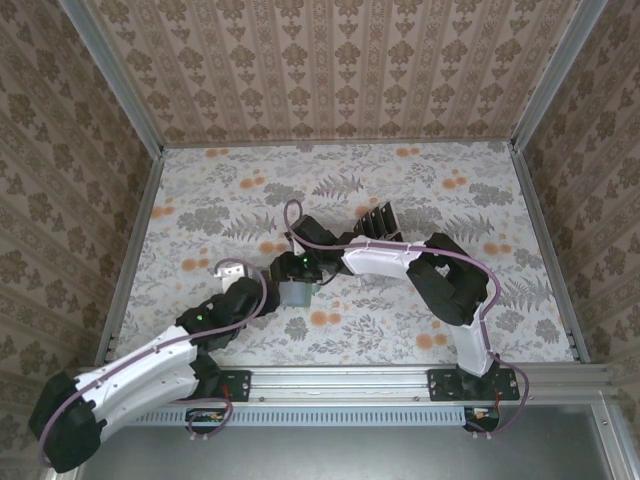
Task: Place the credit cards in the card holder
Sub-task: Flip over the card slot on the card holder, then pick up the credit card from the storage box.
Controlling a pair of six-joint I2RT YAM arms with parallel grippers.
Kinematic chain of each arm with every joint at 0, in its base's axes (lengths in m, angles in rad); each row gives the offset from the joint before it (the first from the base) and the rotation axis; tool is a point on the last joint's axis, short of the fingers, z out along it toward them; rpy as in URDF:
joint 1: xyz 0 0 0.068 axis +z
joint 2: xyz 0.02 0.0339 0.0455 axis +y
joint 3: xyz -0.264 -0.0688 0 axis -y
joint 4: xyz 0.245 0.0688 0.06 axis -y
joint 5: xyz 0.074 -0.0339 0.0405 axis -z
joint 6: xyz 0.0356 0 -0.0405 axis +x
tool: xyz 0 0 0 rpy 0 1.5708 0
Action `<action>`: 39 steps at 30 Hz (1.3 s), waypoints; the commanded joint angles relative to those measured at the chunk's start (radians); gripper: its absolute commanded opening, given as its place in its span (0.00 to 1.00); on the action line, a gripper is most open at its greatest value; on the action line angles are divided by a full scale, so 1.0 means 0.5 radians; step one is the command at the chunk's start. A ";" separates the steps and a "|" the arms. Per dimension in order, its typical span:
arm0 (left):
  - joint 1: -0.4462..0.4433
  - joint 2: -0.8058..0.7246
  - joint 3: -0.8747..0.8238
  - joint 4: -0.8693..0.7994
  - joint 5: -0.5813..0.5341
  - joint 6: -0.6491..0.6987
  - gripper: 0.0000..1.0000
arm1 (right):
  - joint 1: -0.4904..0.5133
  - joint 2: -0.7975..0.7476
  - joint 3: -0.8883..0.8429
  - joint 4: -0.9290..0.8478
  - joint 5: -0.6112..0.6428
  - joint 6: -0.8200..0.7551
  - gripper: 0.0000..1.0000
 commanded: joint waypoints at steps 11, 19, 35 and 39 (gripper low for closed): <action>0.002 -0.305 0.043 -0.326 -0.159 -0.251 1.00 | 0.061 0.438 0.589 -0.267 -0.065 0.031 0.56; 0.016 -0.255 0.020 -0.240 -0.137 -0.218 1.00 | 0.011 0.221 0.607 -0.357 -0.094 -0.123 0.56; 0.412 0.402 0.209 0.152 0.292 0.281 1.00 | -0.392 -0.681 -0.051 -1.077 0.681 -0.671 0.54; 0.542 0.594 0.288 0.205 0.416 0.376 1.00 | -0.414 -0.744 -0.058 -1.308 1.021 -0.852 0.51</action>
